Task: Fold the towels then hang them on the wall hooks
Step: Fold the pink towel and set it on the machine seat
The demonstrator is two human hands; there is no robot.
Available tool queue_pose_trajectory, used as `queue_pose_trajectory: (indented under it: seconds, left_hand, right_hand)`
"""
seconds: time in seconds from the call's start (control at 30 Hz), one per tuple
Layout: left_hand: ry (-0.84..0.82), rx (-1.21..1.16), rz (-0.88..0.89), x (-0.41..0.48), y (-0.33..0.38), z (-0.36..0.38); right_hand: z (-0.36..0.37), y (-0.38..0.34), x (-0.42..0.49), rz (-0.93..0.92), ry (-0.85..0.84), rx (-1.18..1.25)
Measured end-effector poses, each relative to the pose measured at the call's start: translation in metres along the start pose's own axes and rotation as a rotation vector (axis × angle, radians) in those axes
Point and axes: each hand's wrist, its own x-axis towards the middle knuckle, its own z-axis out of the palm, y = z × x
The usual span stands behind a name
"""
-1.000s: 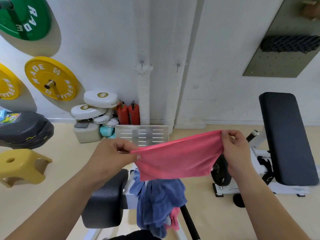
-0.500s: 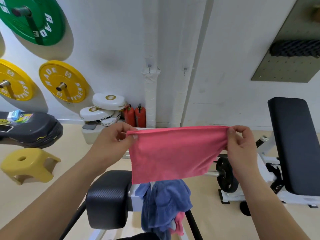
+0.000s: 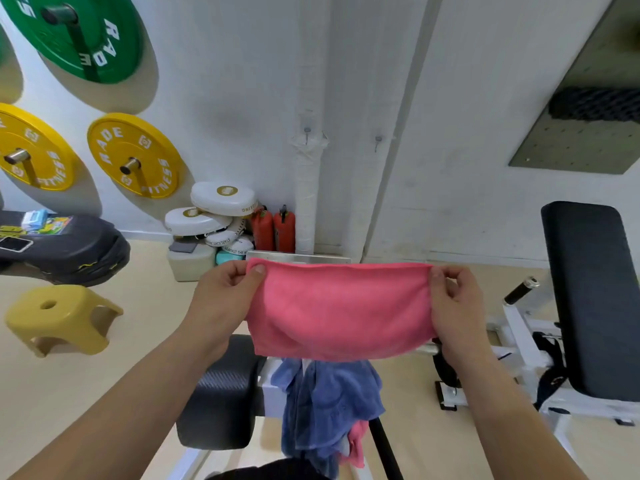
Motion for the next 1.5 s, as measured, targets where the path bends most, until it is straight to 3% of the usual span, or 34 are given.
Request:
queue_pose_trajectory:
  seconds: [0.17,0.3,0.47,0.6,0.8,0.9,1.13,1.3,1.43,1.5]
  left_hand:
    - [-0.036,-0.133,-0.24,-0.014,-0.025,0.002]
    - [-0.056,-0.196,-0.181,-0.035,-0.024,0.021]
    - [-0.097,-0.102,-0.03,-0.074,-0.017,0.045]
    - [-0.086,-0.037,0.039,-0.089,-0.021,0.046]
    - [-0.155,-0.104,-0.03,-0.09,-0.025,0.044]
    - [-0.128,-0.077,0.04,-0.095,-0.023,0.046]
    - [-0.23,-0.018,0.058,-0.098,-0.026,0.045]
    - [-0.16,-0.021,0.02,-0.086,-0.036,0.041]
    - [-0.183,-0.077,0.003,-0.076,-0.032,0.03]
    - [-0.297,-0.128,0.019,-0.072,-0.025,0.02]
  right_hand:
    - [0.023,0.007,-0.021,0.125,-0.022,0.085]
    - [0.045,-0.004,-0.056,0.171,-0.181,0.146]
    - [0.073,-0.022,-0.105,0.134,-0.393,0.193]
    - [0.07,-0.02,-0.115,0.137,-0.368,0.208]
    - [0.068,-0.023,-0.123,0.116,-0.32,0.159]
    - [0.068,-0.02,-0.124,0.097,-0.287,0.109]
    - [0.068,-0.013,-0.131,0.023,-0.372,0.033]
    - [0.062,-0.016,-0.135,0.125,-0.504,0.246]
    - [0.06,-0.001,-0.123,0.135,-0.305,0.072]
    - [0.055,0.004,-0.111,0.2,-0.335,0.065]
